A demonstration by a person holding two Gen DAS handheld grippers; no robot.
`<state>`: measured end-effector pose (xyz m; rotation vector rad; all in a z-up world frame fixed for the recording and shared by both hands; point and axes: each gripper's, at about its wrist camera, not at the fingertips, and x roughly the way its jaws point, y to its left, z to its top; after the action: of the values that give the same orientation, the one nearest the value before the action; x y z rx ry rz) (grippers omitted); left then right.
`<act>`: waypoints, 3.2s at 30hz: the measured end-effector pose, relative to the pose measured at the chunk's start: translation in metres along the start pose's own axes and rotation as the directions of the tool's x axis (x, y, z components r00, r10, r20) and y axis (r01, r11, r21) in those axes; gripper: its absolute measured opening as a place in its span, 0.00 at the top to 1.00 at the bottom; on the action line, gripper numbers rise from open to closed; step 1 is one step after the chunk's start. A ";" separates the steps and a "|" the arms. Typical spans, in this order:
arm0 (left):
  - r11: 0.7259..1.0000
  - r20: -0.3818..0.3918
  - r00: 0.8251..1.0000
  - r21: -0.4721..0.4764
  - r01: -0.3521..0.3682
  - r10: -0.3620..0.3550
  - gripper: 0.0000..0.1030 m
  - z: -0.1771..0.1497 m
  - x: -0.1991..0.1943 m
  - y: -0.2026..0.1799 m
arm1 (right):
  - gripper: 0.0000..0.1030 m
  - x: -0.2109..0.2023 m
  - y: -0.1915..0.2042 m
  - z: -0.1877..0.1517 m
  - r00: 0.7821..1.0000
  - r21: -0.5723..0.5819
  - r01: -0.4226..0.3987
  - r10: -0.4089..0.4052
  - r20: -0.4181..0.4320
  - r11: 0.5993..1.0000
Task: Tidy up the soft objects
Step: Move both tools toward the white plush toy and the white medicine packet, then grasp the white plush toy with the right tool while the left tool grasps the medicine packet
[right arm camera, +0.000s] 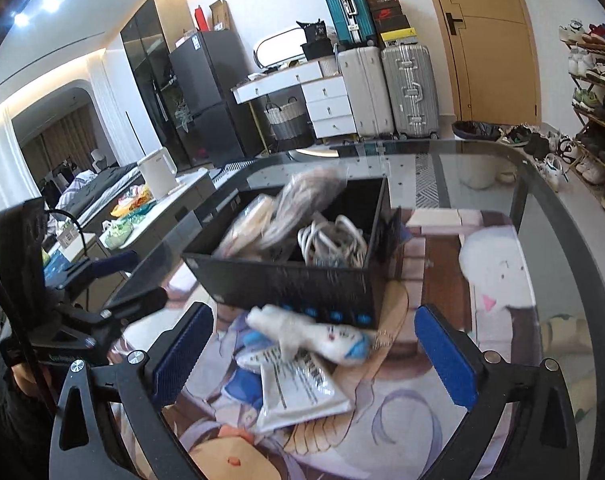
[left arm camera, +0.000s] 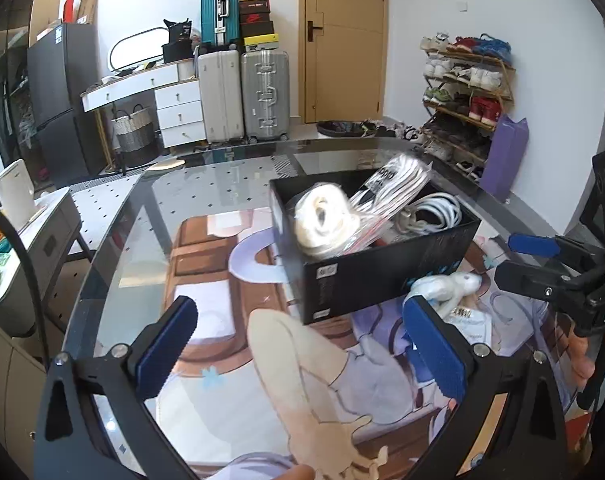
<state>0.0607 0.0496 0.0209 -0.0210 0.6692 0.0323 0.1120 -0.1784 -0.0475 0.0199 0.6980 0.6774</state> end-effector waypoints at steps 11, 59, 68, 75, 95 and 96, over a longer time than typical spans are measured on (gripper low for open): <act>0.999 0.008 0.999 -0.029 -0.042 0.043 0.00 -0.016 -0.004 0.011 | 0.01 0.012 -0.003 -0.013 0.998 0.000 0.022 -0.022 -0.058 1.000; 0.998 -0.048 0.999 -0.055 -0.019 0.017 0.00 -0.030 0.019 0.007 | 0.01 0.073 0.005 -0.007 0.977 0.058 0.050 -0.036 -0.211 0.997; 0.999 -0.047 0.999 -0.036 -0.019 0.018 0.00 -0.033 0.020 0.005 | 0.20 0.072 0.010 -0.012 0.975 0.019 0.090 -0.085 -0.204 0.996; 0.999 -0.048 0.999 -0.025 -0.023 0.021 0.00 -0.032 0.020 0.003 | 0.41 0.066 0.007 -0.017 0.977 -0.012 0.087 -0.088 -0.193 0.996; 1.000 -0.053 0.999 -0.027 0.008 -0.009 0.00 -0.029 0.016 0.000 | 0.45 0.022 0.011 -0.023 0.994 -0.072 0.020 -0.028 -0.103 0.997; 1.000 -0.052 0.998 -0.027 0.015 -0.016 0.00 -0.029 0.015 0.000 | 0.45 0.019 0.011 -0.023 0.995 -0.073 0.018 -0.025 -0.098 0.997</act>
<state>0.0544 0.0487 -0.0109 -0.0526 0.7213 0.0257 0.1030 -0.1637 -0.0735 -0.0881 0.7668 0.6860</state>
